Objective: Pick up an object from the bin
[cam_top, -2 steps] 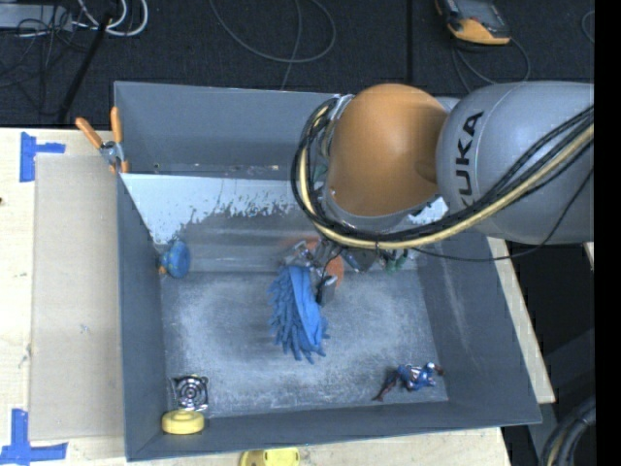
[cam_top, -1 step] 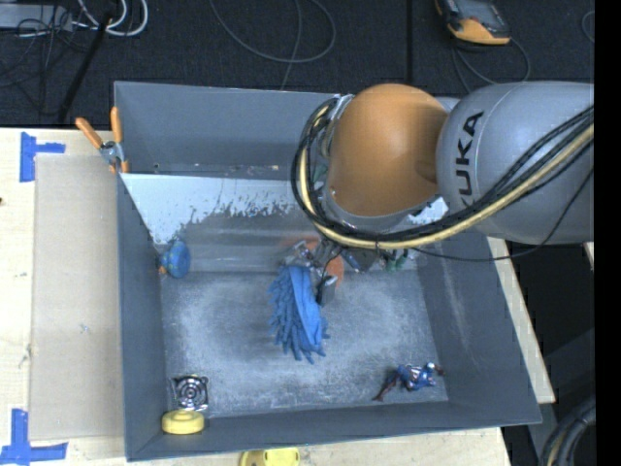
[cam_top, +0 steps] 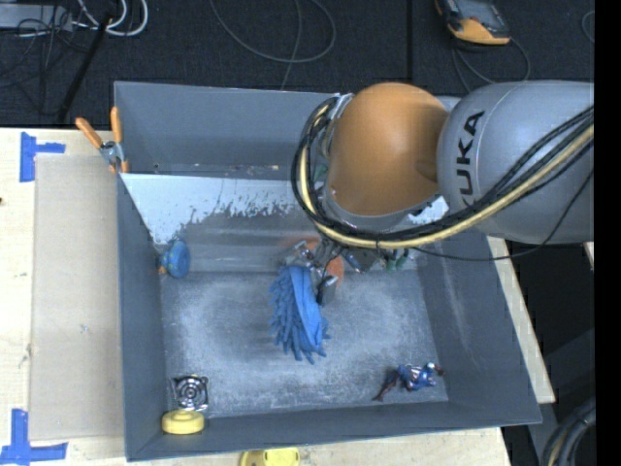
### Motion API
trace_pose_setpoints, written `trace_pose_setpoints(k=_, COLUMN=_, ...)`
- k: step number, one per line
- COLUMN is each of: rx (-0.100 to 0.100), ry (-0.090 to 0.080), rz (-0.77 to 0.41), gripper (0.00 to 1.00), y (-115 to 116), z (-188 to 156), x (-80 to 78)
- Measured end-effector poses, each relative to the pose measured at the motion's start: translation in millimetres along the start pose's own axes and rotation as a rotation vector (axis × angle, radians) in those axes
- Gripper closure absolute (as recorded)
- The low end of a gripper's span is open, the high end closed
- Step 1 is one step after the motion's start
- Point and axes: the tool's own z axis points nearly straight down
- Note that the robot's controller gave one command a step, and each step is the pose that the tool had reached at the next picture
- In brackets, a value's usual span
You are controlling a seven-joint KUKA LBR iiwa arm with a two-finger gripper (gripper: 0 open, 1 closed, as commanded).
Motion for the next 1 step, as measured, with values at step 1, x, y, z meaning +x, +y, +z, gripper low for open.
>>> trace_pose_setpoints(k=1, rx=0.004, ry=-0.008, rz=0.055, gripper=1.00, y=-8.1, z=-41.5, x=-0.4)
